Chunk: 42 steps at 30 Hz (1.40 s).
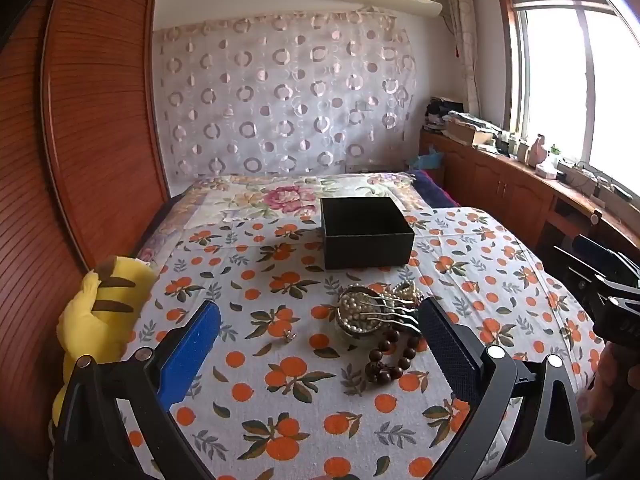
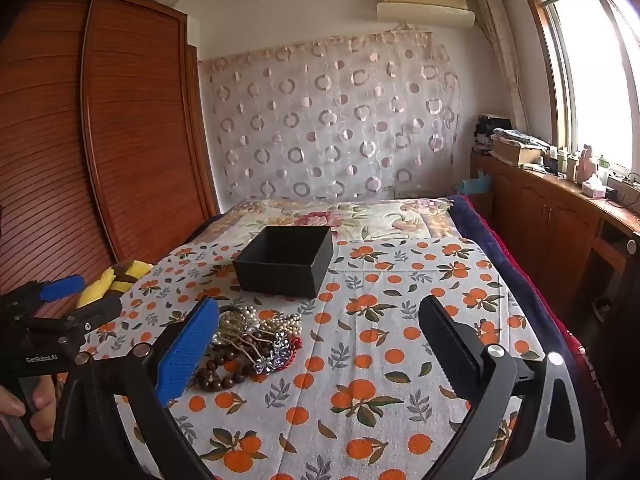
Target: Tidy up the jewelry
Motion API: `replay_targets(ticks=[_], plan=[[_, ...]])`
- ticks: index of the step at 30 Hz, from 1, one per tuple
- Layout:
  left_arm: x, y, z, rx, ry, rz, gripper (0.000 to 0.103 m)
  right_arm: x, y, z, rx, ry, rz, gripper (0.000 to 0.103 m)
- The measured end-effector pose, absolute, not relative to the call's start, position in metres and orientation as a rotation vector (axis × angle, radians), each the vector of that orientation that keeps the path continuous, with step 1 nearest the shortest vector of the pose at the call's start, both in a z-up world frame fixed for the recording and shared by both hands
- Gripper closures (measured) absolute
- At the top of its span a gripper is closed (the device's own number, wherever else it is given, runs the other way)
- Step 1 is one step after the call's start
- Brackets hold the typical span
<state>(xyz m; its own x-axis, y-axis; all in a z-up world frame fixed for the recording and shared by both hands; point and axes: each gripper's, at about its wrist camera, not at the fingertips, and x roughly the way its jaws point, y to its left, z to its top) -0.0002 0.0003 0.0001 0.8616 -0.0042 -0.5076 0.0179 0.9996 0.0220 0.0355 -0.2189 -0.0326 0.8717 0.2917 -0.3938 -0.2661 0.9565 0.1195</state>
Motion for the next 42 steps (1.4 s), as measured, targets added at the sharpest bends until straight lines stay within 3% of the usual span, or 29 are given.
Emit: replay_targets(ticks=[42], plan=[[0.0008,0.0011,0.0049,0.025,0.518,-0.015,0.007,0.0338,-0.2187,-0.0305,0.063,0.417,0.293,0.002]])
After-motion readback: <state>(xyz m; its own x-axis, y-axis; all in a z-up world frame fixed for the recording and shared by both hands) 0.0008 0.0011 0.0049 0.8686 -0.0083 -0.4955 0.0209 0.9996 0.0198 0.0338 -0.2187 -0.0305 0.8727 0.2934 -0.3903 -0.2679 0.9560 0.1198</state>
